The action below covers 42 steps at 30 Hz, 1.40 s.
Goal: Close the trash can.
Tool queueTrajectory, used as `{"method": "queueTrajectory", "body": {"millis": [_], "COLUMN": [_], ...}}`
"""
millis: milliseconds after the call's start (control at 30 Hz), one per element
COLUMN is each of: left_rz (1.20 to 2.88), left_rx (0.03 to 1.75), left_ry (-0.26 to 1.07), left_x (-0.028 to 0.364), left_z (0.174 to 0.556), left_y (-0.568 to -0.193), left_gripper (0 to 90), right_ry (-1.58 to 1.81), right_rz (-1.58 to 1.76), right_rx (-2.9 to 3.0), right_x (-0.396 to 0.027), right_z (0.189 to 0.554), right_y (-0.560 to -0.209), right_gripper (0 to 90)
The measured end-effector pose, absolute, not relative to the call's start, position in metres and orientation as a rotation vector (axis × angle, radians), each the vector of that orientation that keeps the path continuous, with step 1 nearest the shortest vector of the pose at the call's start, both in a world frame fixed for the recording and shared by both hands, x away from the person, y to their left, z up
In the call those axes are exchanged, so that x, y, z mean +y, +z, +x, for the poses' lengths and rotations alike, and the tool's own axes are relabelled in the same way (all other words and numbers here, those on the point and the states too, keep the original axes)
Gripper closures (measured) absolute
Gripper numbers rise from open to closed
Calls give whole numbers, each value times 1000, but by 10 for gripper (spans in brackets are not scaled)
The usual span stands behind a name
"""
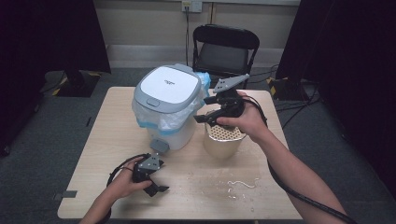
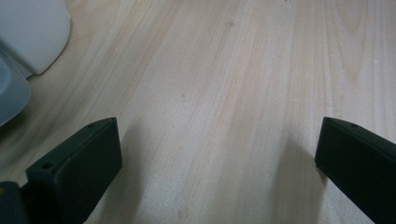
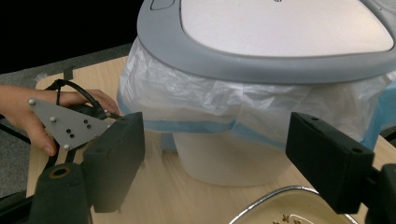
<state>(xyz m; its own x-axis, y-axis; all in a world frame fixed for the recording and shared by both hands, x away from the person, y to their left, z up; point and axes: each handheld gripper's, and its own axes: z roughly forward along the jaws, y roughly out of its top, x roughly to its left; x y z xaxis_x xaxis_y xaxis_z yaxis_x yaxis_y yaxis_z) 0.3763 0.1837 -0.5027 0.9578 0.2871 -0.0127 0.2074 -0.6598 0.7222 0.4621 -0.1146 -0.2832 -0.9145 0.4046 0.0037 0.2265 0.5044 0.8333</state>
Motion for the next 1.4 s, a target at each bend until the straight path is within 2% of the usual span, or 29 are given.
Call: {"method": "queueTrajectory", "body": {"millis": [633, 1400], "left_rz": [2312, 2313], "left_rx": [345, 347], "left_ry": [131, 128], "left_x": [184, 184], "left_z": [376, 376], "left_y": [-503, -503], "left_gripper": [0, 0], "right_ry": [1374, 1349], "right_rz": [559, 601], "right_rx": [2562, 2600], "right_x": [-136, -170], "right_z": [450, 433], "right_y": [-308, -342], "right_gripper": [154, 150]}}
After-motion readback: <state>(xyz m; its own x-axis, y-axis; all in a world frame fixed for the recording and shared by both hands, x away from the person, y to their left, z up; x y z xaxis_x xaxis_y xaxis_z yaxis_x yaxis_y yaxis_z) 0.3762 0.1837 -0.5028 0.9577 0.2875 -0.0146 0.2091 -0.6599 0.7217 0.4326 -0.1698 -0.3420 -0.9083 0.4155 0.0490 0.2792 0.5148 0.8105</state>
